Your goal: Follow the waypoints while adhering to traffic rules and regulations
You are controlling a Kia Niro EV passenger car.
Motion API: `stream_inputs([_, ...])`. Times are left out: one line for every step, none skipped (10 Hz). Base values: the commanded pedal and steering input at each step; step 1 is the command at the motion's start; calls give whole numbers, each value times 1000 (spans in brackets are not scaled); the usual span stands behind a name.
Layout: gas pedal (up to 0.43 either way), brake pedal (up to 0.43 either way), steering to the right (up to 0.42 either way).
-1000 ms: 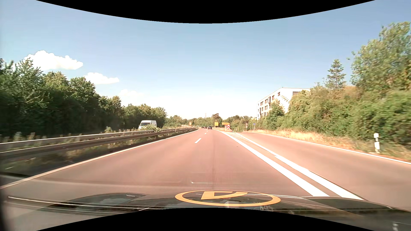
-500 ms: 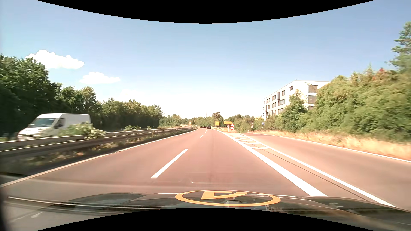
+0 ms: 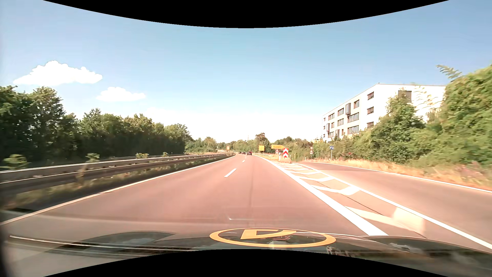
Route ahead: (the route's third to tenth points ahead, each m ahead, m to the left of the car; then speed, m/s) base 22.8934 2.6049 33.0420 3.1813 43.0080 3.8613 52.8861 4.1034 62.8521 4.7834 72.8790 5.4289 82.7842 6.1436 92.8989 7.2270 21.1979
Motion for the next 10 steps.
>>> stream_inputs([209,0,-5])
stream_inputs([209,0,-6])
stream_inputs([197,0,-7])
stream_inputs([197,0,-7])
stream_inputs([197,0,-7])
stream_inputs([189,0,-7])
stream_inputs([177,0,-7])
stream_inputs([177,0,-7])
stream_inputs([169,0,-6])
stream_inputs([157,0,-6])
